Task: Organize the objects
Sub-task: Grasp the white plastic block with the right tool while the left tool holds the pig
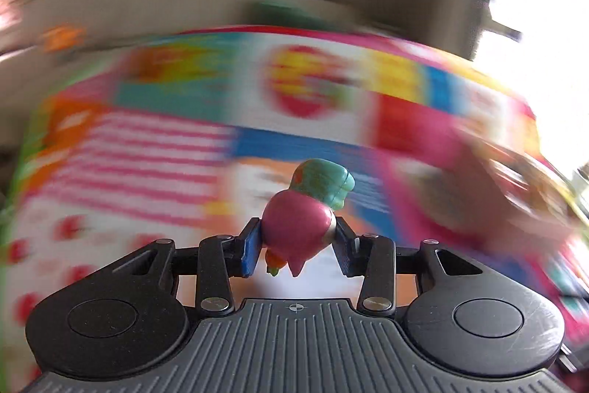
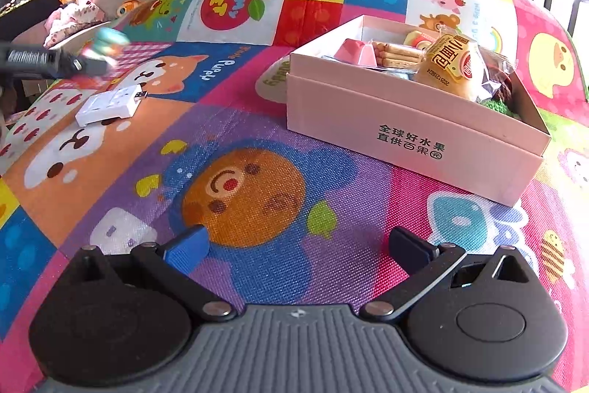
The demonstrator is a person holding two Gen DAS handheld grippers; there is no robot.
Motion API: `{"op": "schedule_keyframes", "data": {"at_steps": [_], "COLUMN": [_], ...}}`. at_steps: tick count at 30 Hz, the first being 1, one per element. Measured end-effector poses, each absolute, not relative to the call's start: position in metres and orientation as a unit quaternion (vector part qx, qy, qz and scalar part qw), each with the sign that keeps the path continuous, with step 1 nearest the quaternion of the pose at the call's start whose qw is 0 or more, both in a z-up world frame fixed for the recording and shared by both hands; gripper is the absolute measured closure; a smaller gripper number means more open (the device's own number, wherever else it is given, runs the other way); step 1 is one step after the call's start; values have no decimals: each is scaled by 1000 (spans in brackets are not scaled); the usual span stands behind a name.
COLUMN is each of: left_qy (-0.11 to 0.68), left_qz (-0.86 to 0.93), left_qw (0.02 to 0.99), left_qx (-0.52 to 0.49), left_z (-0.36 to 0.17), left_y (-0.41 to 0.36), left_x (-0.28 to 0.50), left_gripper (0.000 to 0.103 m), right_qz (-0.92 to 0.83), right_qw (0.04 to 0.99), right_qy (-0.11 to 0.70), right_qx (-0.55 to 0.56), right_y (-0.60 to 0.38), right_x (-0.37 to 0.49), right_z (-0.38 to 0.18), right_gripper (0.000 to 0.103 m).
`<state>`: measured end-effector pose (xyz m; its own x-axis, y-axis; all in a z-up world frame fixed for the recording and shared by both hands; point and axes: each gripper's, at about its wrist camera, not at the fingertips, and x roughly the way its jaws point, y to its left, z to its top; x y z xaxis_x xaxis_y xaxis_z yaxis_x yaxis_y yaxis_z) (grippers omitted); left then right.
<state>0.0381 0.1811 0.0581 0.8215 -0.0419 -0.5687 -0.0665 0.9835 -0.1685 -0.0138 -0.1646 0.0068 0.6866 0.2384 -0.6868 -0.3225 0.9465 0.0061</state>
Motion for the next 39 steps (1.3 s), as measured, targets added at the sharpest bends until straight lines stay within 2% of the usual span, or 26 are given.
{"op": "schedule_keyframes", "data": {"at_steps": [3, 8, 19, 23, 29, 33, 39], "left_qy": [320, 334, 352, 353, 287, 280, 270], "left_qz": [63, 69, -109, -183, -56, -1, -7], "left_qw": [940, 938, 929, 915, 949, 947, 946], "left_qx": [-96, -54, -39, -70, -117, -158, -178], "left_z": [44, 29, 30, 28, 26, 11, 9], "left_y": [207, 194, 118, 93, 112, 132, 136], "left_x": [60, 68, 24, 8, -17, -18, -21], "left_gripper": [58, 58, 58, 58, 58, 58, 58], "right_qz": [150, 147, 158, 162, 199, 212, 227], "right_qw": [917, 918, 915, 915, 906, 911, 906], "right_qy": [365, 365, 368, 367, 374, 351, 350], "right_qx": [-58, -58, -53, -48, 17, 28, -72], "right_y": [-163, -162, -166, -168, -166, -137, -88], "right_x": [-14, -15, -14, -14, -20, -25, -33], "right_z": [7, 7, 7, 8, 20, 35, 29], "right_gripper": [0, 0, 0, 0, 0, 0, 0]}}
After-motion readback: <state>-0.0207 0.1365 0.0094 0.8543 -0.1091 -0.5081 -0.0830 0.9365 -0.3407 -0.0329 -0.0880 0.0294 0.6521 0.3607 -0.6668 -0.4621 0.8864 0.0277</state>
